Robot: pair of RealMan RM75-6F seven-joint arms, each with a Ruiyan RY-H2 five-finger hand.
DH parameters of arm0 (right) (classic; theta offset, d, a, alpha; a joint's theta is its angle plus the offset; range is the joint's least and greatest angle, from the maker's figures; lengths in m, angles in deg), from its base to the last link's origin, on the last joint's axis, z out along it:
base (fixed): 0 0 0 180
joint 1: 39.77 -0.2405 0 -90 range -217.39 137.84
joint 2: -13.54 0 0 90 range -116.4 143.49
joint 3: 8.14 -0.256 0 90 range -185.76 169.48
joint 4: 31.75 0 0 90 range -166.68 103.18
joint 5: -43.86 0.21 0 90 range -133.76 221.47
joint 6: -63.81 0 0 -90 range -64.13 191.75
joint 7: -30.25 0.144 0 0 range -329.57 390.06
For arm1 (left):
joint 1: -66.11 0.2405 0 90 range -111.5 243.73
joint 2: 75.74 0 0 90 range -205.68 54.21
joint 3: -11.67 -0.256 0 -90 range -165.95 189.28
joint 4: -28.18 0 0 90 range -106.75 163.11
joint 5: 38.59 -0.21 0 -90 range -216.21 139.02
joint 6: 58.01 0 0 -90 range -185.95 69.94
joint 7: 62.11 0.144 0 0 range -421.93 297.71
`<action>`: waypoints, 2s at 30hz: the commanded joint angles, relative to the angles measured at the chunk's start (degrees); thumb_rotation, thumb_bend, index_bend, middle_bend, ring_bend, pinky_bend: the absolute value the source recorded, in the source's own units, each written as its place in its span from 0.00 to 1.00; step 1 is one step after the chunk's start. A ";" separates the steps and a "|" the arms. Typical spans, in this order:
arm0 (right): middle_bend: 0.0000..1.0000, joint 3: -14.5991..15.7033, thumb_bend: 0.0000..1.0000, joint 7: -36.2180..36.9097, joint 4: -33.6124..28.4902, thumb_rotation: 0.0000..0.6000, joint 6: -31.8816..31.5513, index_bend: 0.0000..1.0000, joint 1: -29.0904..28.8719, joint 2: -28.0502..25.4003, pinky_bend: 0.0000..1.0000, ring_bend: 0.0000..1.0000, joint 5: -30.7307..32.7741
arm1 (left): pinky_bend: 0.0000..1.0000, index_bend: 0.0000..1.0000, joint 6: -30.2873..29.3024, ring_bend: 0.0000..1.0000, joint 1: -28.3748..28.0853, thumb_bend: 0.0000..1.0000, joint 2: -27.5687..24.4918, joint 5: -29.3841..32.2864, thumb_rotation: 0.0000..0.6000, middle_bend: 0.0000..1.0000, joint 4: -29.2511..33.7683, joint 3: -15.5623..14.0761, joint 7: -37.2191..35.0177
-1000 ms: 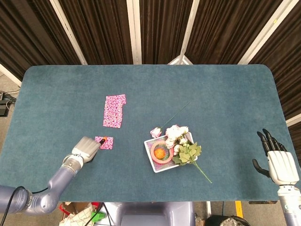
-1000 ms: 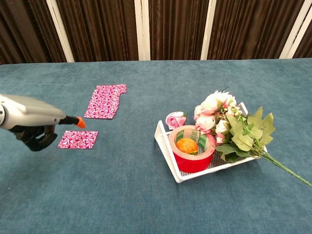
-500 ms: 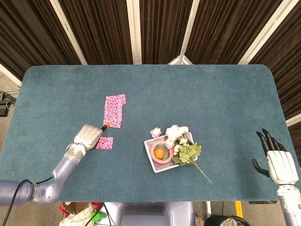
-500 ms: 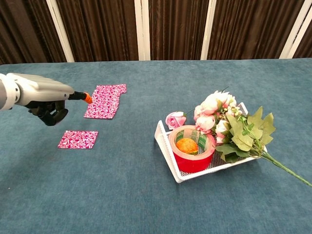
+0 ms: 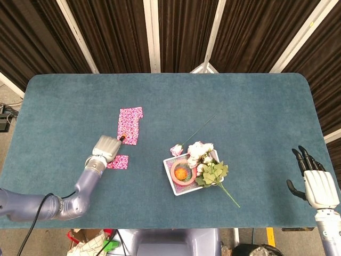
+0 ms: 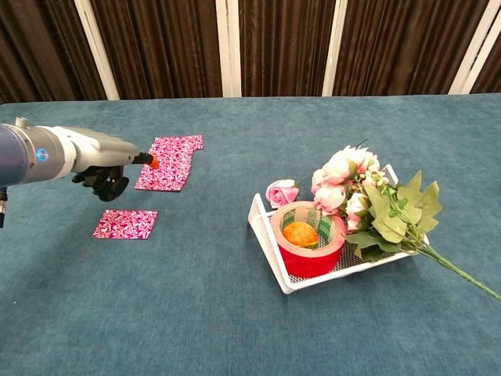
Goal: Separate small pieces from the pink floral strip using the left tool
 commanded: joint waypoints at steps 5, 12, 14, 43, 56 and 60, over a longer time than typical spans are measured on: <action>0.05 -0.02 0.37 0.47 0.09 1.00 -0.21 0.00 0.11 -0.11 0.26 0.15 -0.07 | 0.74 0.00 0.28 0.77 -0.98 0.99 1.75 2.34 1.00 0.81 -1.16 -0.15 1.88; 0.05 0.07 0.37 0.60 0.09 1.00 -0.37 0.00 0.20 -0.19 0.26 0.15 -0.26 | 0.74 0.00 -0.18 0.77 -1.69 0.99 3.09 5.28 1.00 0.81 -2.37 -0.43 3.94; 0.05 0.06 0.37 0.55 0.12 1.00 -0.31 0.00 0.17 -0.15 0.26 0.15 -0.21 | 0.74 0.00 -0.23 0.77 -1.80 0.99 3.40 5.74 1.00 0.81 -2.84 -0.40 4.30; 0.05 0.31 0.37 1.31 -0.18 1.00 -0.76 0.00 0.33 -0.44 0.26 0.15 -1.07 | 0.74 0.00 -3.01 0.77 1.95 0.99 -2.49 12.59 1.00 0.81 -1.51 -5.81 9.26; 0.05 0.41 0.37 -0.43 -0.70 1.00 -0.15 0.00 -0.03 -0.04 0.26 0.15 -0.97 | 0.74 0.00 -2.66 0.76 5.10 0.94 -7.80 -0.81 1.00 0.79 3.98 -3.41 1.23; 0.05 0.41 0.37 -0.65 -0.73 1.00 -0.05 0.00 -0.08 0.02 0.26 0.15 -0.85 | 0.68 0.00 -3.54 0.59 6.32 0.65 -11.32 -6.72 1.00 0.62 11.23 -2.10 -2.67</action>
